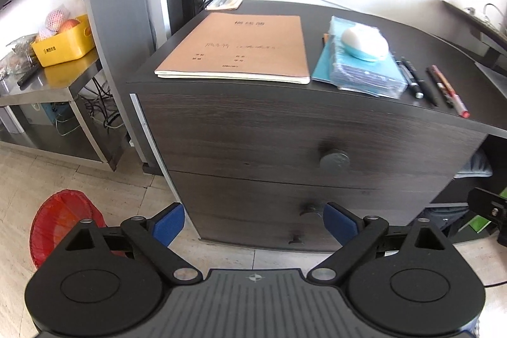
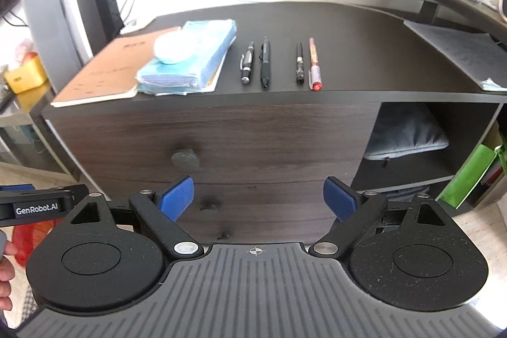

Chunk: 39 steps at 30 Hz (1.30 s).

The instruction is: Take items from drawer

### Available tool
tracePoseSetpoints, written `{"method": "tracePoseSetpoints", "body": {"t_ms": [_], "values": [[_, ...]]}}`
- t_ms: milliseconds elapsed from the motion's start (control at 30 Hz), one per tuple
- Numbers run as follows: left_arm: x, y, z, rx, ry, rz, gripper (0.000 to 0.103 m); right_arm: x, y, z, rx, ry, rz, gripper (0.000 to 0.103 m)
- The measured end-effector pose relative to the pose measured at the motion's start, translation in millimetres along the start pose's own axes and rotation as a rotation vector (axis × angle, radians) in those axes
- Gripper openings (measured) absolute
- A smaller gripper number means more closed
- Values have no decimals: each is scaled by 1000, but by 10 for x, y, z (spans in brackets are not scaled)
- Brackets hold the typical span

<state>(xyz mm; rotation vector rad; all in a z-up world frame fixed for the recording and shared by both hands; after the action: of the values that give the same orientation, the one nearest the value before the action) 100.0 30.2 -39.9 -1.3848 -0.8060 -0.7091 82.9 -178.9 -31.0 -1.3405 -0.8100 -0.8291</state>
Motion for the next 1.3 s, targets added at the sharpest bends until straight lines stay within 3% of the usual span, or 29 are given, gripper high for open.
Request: {"method": "tracePoseSetpoints", "body": {"t_ms": [200,367,500,900,1300], "values": [[-101,-293,-23,-30,21,-26,97,-182,-549,-9,1,-23,-17,93],[-197,-488,-60,-37,36,-33,100,-86,-633,-76,-2,-32,-27,93],[-263,-580,-84,-41,42,-25,102,6,-304,88,1,-41,-29,93],[-321,-746,-166,-43,64,-23,102,19,-461,105,19,-56,-51,93],[-355,-662,-222,-65,89,-10,102,18,-250,74,-4,-61,-26,93]]}}
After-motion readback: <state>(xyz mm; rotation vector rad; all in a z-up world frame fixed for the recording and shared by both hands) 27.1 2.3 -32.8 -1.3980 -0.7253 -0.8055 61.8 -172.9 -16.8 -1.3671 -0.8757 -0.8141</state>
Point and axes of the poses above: each gripper's, at about its wrist camera, not at the fingertips, and y roughly the way its jaws point, z to its left, x to its top, the point moved 3 cm from there along y, roughly the way its jaws point, and after that the axes turned 13 degrees about -z, right-handed, at the moved point
